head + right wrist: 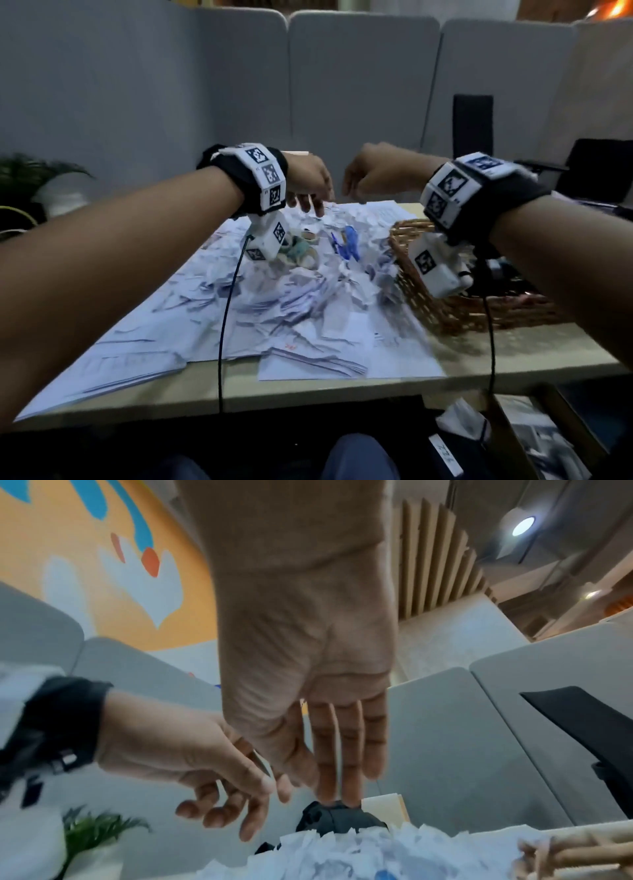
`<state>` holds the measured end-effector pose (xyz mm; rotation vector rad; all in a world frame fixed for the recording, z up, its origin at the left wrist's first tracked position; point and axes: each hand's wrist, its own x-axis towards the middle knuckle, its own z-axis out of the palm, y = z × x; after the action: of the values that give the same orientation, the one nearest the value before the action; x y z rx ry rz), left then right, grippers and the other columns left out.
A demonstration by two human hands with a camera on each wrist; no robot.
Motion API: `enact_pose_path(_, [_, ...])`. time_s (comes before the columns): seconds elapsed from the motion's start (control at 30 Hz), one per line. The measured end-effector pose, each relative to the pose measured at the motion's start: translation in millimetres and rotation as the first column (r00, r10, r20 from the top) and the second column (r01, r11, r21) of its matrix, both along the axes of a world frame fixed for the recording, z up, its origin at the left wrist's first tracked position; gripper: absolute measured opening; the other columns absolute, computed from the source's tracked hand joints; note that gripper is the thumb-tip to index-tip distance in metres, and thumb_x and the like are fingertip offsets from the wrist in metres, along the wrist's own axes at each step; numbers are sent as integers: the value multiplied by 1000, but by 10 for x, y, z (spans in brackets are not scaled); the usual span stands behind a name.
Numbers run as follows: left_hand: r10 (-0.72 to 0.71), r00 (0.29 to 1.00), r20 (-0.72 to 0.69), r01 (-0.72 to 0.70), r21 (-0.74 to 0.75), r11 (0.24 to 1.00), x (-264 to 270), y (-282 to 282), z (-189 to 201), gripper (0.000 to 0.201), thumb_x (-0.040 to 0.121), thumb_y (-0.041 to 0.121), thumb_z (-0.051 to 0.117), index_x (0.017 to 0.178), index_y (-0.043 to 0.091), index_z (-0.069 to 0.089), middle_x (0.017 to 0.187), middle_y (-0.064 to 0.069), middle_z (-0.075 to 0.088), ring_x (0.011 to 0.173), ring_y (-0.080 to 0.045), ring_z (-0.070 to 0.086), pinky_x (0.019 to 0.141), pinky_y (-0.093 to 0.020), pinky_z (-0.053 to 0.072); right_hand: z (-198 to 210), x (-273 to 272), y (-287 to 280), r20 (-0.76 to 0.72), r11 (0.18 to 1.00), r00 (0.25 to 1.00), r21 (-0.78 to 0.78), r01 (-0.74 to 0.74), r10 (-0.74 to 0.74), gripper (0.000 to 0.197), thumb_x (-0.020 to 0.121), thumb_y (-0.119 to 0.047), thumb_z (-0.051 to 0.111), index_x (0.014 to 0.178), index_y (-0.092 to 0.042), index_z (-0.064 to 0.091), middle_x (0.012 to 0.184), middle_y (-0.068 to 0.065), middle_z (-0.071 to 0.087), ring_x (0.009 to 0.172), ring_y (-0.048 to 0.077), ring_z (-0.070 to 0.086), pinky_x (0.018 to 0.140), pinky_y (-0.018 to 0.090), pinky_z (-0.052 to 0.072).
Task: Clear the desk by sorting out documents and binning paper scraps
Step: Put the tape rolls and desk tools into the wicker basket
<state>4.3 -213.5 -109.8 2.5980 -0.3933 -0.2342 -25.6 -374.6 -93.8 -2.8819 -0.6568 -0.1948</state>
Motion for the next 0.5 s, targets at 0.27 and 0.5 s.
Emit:
enact_pose_path(0.27, [52, 998, 19, -55, 170, 984, -4, 511, -187, 13, 91, 9, 57, 102, 10, 63, 91, -5, 70, 74, -18, 61, 49, -20, 46, -701, 307, 328, -78, 892, 997, -451, -35, 0, 37, 89, -12, 59, 124, -21, 62, 122, 6, 63, 111, 29, 60, 93, 35, 50])
enact_pose_path(0.5, [72, 992, 103, -104, 350, 931, 220, 732, -183, 26, 92, 1, 53, 114, 7, 65, 98, -4, 67, 83, -20, 62, 39, -12, 42, -756, 388, 189, -10, 796, 996, -601, -75, 86, 45, 84, -21, 68, 123, -41, 58, 126, 0, 56, 116, 23, 56, 81, 29, 42])
